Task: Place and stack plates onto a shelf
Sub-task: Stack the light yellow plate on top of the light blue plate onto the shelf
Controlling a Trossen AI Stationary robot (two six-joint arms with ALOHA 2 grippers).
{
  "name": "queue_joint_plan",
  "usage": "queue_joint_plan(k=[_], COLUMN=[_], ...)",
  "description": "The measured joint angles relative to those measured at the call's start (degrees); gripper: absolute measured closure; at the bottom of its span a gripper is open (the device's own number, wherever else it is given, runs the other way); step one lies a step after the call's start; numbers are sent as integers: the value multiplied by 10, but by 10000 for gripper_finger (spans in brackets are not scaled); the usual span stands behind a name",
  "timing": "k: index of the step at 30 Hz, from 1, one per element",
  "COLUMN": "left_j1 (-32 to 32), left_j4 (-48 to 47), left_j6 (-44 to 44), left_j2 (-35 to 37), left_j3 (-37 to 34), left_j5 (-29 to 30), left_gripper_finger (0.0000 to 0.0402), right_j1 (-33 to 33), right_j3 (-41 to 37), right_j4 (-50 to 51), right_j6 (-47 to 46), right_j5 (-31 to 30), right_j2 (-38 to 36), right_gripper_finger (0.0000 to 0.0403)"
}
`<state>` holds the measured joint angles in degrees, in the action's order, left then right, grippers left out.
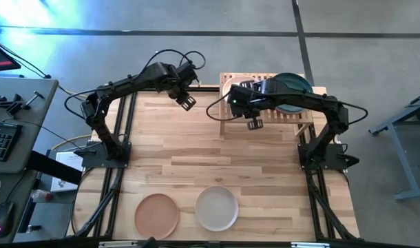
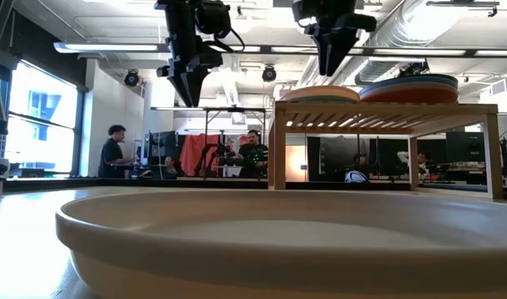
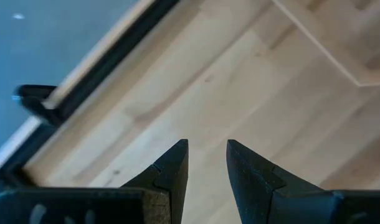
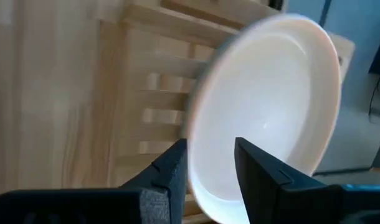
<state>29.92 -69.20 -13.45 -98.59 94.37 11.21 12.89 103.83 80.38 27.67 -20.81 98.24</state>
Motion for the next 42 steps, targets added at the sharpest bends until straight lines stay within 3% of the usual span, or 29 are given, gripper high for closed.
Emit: queue_joint_plan(k=[5,10,18,42], left_j1=[-8,-12,-12,-11], left_j4=[0,0,0,0], left_j6=[0,0,0,1], left_j2=[0,0,0,0], left_j3=[0,0,0,0], left_j5=[-19,-19,-19,-19], left_gripper_finger=[302,302,302,302], right_j1=[35,80,104,104], right_j3=[0,-15,-16,-17], right_j4=[-23,-35,-40,-57], right_j6=[-22,-21,-21,-23], right_j5=[2,79,130,133], right_j2=[0,0,4,43], right_gripper_finger=[295,295,295,295])
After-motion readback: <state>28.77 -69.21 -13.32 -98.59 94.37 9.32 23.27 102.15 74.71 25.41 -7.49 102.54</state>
